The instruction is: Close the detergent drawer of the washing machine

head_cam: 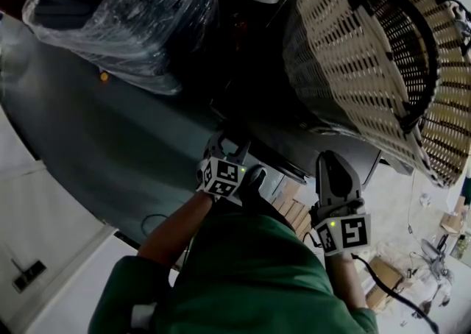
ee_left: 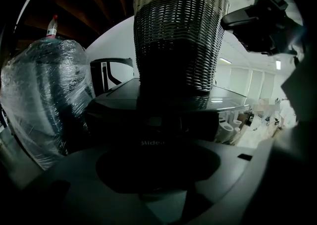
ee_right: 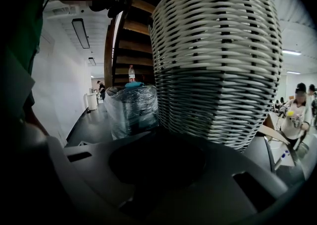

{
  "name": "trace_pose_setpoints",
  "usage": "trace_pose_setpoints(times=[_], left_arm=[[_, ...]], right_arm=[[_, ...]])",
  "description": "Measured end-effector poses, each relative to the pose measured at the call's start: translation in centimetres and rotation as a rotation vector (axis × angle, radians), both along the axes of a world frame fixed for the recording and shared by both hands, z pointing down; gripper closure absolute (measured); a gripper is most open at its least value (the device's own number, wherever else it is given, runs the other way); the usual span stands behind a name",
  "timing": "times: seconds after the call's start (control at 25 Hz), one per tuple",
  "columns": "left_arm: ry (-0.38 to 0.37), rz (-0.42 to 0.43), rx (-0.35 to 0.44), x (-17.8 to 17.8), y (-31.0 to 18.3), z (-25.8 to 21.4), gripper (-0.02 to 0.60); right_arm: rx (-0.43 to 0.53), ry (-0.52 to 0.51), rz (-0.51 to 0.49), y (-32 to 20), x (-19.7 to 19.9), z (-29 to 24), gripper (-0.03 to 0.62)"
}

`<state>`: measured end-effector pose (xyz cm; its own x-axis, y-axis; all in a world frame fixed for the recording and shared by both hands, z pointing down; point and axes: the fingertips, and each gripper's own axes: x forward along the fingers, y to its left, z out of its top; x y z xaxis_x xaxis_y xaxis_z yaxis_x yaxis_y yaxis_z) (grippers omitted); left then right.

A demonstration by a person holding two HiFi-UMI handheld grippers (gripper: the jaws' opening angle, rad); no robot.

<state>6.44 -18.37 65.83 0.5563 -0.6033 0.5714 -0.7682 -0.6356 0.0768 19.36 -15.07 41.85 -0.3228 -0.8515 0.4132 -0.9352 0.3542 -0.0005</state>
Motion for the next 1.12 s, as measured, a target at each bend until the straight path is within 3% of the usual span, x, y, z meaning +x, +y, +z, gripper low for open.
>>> trace_pose_setpoints(times=[0.2,0.48,0.6,1.12], left_arm=[[0.026,-0.008,-0.014,-0.4,0.4,-0.9,0.356],[0.054,-0.082,0.121,-3.3,-0.9,-8.7,0.356],[0.099,-0.11,0.151,-3.5,-0.5,-12.9,0.357],[0.305,-0.08,0.412,-2.3,1.6,-30.1,0.37]], right_arm=[[0.022,-0.012,0.011,0.7,-0.4,-1.1,0.537],[0.057,-0.005,0.034,1.8,0.2,-2.6,0.537],[0.123,-0.02,0.036,2.1,0.5,-4.2,0.536],[0.241,-0.062,0.062,2.6,0.7,-8.9,0.536]])
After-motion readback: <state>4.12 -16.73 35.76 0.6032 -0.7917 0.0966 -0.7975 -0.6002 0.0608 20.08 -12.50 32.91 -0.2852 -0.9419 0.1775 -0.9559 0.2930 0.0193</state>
